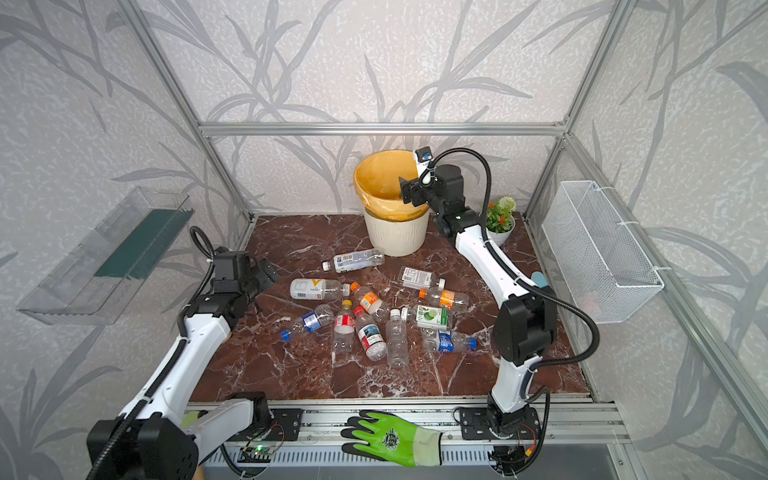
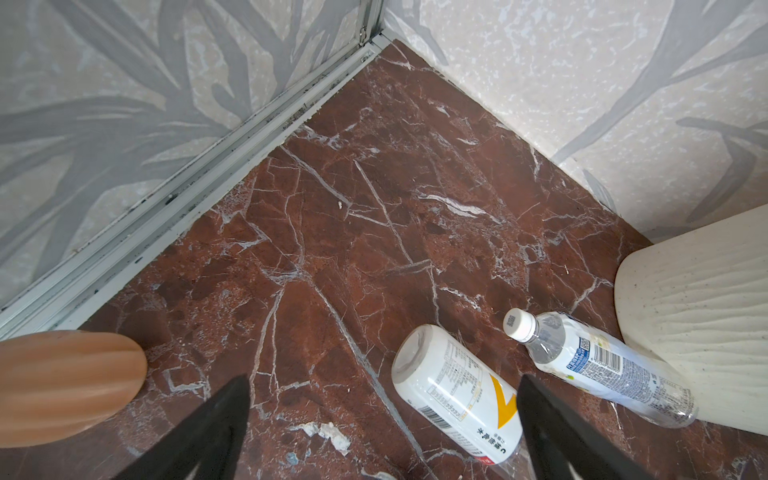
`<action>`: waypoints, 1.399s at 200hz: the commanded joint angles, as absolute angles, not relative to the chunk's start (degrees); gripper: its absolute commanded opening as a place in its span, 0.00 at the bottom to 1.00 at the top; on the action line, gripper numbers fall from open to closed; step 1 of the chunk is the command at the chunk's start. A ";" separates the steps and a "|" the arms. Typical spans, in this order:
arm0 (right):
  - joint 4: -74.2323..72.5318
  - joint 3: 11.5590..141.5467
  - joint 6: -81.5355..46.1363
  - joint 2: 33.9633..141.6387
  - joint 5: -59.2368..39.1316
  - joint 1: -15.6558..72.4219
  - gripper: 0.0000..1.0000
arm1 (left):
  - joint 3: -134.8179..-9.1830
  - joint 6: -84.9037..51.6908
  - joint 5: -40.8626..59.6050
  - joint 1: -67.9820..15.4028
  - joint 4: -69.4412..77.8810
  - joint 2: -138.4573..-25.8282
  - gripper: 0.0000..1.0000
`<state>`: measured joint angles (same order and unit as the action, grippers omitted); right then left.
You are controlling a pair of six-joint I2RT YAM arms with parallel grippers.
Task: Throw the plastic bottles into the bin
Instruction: 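Release the bottle into the bin and draw the right arm back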
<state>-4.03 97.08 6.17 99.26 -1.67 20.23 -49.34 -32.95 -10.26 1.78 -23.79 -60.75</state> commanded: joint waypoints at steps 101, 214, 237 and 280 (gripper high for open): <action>-9.95 54.41 0.01 64.63 5.07 16.73 0.97 | -50.44 -41.12 -18.50 -9.75 -33.39 -58.86 0.99; -10.00 33.15 -13.78 58.01 9.65 15.91 0.97 | -44.66 -61.68 -9.70 -12.05 -22.67 -66.70 0.99; -9.78 32.78 -13.56 56.98 10.03 15.66 0.97 | -46.56 -61.37 -9.24 -11.95 -22.42 -69.78 0.99; -8.27 32.78 -13.62 56.13 11.16 15.39 0.97 | -46.05 -64.11 -3.24 -10.21 -16.77 -75.93 0.98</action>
<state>-8.32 32.91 -12.67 57.28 9.56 15.73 -44.77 -61.06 -6.72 -11.16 -20.38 -73.03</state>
